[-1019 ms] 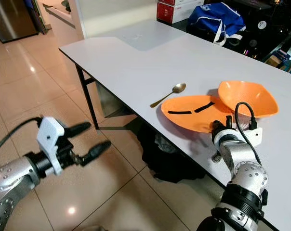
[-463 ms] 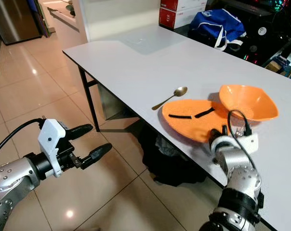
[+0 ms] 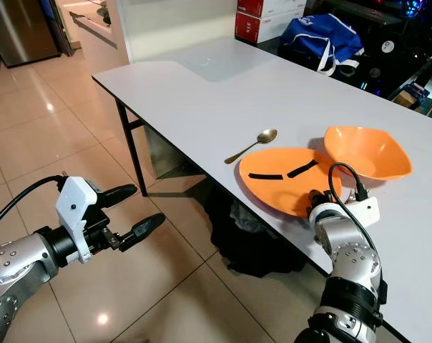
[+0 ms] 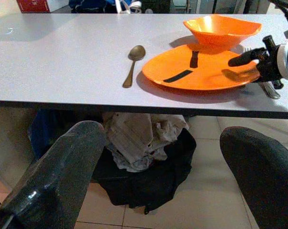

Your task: Setting the table

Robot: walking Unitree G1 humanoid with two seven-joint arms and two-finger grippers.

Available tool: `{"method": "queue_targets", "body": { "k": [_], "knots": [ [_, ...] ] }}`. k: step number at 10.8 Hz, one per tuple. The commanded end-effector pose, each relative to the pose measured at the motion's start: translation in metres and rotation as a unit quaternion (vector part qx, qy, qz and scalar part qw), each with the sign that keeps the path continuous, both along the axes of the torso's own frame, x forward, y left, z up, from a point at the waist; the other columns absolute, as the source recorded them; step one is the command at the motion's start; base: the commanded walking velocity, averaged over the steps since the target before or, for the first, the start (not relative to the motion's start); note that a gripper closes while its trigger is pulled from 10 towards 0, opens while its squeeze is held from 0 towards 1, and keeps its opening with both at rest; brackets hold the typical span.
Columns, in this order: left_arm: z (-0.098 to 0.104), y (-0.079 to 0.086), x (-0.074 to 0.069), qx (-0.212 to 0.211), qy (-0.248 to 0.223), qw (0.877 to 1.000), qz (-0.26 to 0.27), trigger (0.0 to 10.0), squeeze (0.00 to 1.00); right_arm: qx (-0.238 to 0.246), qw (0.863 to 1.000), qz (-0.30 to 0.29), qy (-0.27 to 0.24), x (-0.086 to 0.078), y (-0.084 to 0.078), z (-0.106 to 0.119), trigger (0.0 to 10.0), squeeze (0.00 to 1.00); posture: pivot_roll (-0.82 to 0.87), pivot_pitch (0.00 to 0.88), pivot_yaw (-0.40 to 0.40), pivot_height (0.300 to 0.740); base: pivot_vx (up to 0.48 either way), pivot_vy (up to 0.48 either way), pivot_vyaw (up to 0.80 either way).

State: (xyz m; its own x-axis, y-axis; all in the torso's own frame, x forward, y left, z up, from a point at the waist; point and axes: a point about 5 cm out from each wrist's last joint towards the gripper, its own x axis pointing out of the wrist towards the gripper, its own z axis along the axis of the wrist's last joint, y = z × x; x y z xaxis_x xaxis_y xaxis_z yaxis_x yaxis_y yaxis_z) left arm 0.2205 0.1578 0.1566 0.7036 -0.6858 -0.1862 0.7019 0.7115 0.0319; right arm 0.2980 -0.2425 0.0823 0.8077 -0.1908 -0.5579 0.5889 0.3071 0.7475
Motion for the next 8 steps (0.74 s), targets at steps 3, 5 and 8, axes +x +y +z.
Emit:
{"method": "queue_targets", "body": {
  "k": [3,5,8],
  "knots": [
    [0.002,-0.001,0.0,0.004,-0.006,1.0,-0.005,10.0,0.0,-0.118,0.99,0.045,0.062,0.001,0.001,-0.004,10.0,1.0,0.09,0.001,-0.001,0.74,0.0,0.0,0.0],
    [0.001,-0.002,0.0,0.004,-0.005,1.0,-0.006,10.0,0.0,-0.184,0.978,0.064,0.078,0.003,-0.001,0.002,10.0,1.0,0.09,0.002,-0.001,0.74,0.0,0.0,0.0],
    [0.001,-0.002,-0.001,0.004,-0.003,1.0,-0.007,10.0,0.0,-0.251,0.959,0.068,0.109,0.003,-0.008,0.008,10.0,0.0,0.09,0.005,-0.002,0.74,0.0,0.0,0.0]
  ]
}}
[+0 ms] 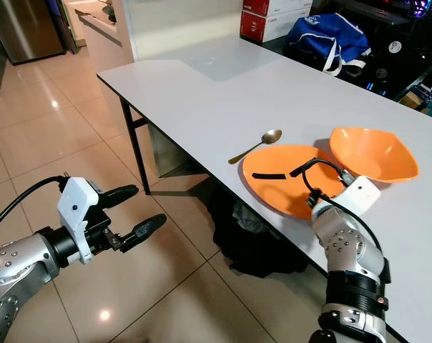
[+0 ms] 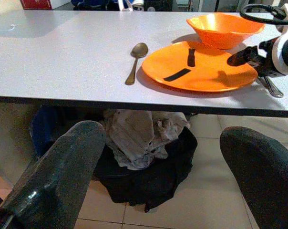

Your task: Setting the table

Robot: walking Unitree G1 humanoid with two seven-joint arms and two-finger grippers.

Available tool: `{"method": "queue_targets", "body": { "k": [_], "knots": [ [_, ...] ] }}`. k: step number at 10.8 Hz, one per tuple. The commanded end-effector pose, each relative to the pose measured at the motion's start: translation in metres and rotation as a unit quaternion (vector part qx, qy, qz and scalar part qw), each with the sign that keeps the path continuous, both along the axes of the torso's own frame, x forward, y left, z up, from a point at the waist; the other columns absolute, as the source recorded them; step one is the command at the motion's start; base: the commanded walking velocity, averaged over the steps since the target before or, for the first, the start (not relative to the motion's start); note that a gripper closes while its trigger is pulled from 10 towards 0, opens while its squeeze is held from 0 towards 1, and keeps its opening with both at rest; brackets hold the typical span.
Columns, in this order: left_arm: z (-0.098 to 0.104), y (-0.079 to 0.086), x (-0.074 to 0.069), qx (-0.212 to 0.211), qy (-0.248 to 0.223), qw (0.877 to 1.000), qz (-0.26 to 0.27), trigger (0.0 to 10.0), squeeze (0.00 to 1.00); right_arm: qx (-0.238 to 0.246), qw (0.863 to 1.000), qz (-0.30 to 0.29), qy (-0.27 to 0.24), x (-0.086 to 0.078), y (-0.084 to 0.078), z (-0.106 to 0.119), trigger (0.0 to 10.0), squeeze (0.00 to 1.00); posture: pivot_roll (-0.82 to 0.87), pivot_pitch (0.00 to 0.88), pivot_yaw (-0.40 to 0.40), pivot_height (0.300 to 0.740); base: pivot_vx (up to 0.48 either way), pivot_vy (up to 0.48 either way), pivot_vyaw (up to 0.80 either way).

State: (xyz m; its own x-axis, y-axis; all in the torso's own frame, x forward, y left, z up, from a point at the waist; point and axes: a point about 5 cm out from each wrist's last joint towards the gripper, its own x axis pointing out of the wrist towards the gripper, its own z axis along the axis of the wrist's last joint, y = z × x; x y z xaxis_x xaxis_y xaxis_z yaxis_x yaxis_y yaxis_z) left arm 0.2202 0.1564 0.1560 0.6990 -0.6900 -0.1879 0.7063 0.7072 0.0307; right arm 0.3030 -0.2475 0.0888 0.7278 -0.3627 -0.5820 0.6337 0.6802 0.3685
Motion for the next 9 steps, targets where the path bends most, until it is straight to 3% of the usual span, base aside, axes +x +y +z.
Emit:
{"method": "queue_targets", "body": {
  "k": [1,4,5,6,7,8,9],
  "knots": [
    [0.001,-0.001,0.0,0.004,-0.005,1.0,-0.004,10.0,0.0,-0.018,1.0,-0.004,0.007,-0.002,-0.005,0.003,10.0,0.0,0.09,0.005,-0.002,0.74,0.0,0.0,0.0],
    [0.001,-0.001,0.0,0.004,-0.005,1.0,-0.004,10.0,0.0,-0.056,0.998,0.011,-0.004,0.002,-0.009,0.016,10.0,0.0,0.09,0.006,-0.002,0.74,0.0,0.0,0.0],
    [0.002,-0.001,0.001,0.007,-0.012,1.0,0.002,10.0,0.0,-0.093,0.995,0.022,-0.04,0.006,-0.009,0.035,10.0,0.0,0.09,0.008,-0.003,0.74,0.0,0.0,0.0],
    [0.009,0.004,0.011,0.021,-0.056,0.997,0.055,10.0,0.0,-0.156,0.972,0.069,-0.163,0.011,0.002,0.077,10.0,0.0,0.09,0.008,0.001,0.74,0.0,0.0,0.0],
    [0.015,0.007,0.021,0.026,-0.092,0.99,0.1,10.0,0.0,-0.198,0.942,0.134,-0.236,0.011,0.022,0.097,10.0,0.0,0.09,0.008,0.001,0.74,0.0,0.0,0.0],
    [0.023,0.015,0.04,0.052,-0.126,0.973,0.185,10.0,0.0,-0.273,0.903,0.231,-0.24,0.006,0.048,0.096,10.0,0.0,0.09,0.001,0.003,0.74,0.0,0.48,0.0],
    [0.028,0.02,0.052,0.085,-0.144,0.958,0.233,10.0,0.0,-0.24,0.909,0.236,-0.244,0.002,0.063,0.088,10.0,0.0,0.09,0.0,0.003,0.74,0.0,0.48,0.0]
  ]
}}
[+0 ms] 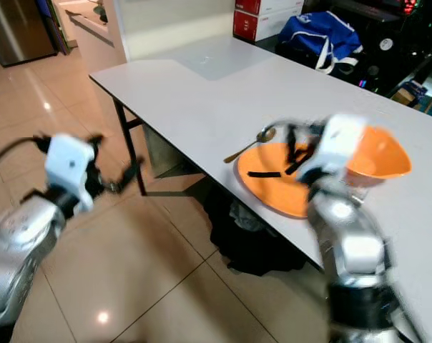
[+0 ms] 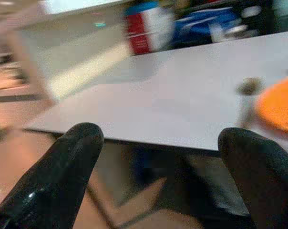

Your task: Setting the table

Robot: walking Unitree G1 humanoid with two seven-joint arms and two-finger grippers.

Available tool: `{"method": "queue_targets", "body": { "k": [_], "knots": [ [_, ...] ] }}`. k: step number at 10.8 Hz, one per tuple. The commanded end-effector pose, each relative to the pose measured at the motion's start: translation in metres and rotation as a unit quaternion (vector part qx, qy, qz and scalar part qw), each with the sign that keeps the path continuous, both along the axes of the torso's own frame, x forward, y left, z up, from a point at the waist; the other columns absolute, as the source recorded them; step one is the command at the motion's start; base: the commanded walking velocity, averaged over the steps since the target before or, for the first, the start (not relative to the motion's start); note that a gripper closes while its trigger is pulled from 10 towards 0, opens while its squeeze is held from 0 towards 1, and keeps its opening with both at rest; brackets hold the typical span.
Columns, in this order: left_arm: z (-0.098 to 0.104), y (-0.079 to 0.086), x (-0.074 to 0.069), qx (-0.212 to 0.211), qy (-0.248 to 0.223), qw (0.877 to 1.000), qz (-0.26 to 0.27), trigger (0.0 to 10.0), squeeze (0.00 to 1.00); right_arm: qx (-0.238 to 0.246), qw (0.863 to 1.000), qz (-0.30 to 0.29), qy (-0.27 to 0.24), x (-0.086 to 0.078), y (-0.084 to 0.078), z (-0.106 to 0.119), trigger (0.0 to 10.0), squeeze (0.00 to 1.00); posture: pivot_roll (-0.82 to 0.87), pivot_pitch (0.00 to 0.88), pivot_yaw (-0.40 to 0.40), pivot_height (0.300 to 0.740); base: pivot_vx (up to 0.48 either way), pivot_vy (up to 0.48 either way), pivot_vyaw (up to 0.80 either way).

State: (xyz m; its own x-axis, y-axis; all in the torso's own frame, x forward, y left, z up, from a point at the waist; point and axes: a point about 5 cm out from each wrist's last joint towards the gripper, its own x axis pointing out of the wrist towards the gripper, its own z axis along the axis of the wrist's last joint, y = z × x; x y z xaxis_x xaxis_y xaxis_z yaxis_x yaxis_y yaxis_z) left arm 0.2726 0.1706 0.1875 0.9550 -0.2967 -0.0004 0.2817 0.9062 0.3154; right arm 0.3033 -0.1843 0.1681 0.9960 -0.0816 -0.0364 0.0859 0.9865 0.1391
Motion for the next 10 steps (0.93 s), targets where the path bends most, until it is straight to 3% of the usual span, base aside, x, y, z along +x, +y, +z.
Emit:
{"method": "queue_targets", "body": {
  "k": [1,4,10],
  "knots": [
    [-0.002,0.008,0.003,0.012,0.001,0.999,0.031,10.0,0.0,0.0,1.0,0.001,0.004,0.0,0.008,0.0,10.0,0.0,0.09,0.0,0.002,0.74,0.0,0.48,-0.79],
    [-0.004,0.005,0.004,0.028,-0.013,0.998,0.046,10.0,0.0,-0.022,0.999,-0.012,0.029,-0.003,0.017,-0.021,10.0,0.0,0.1,0.0,-0.006,0.74,0.0,0.48,-0.8],
    [-0.008,0.017,0.001,0.035,-0.017,0.995,0.093,10.0,0.0,-0.027,0.999,-0.015,0.023,0.005,0.025,-0.021,10.0,0.0,0.11,0.0,-0.031,0.74,0.0,0.48,-0.8]
  ]
}}
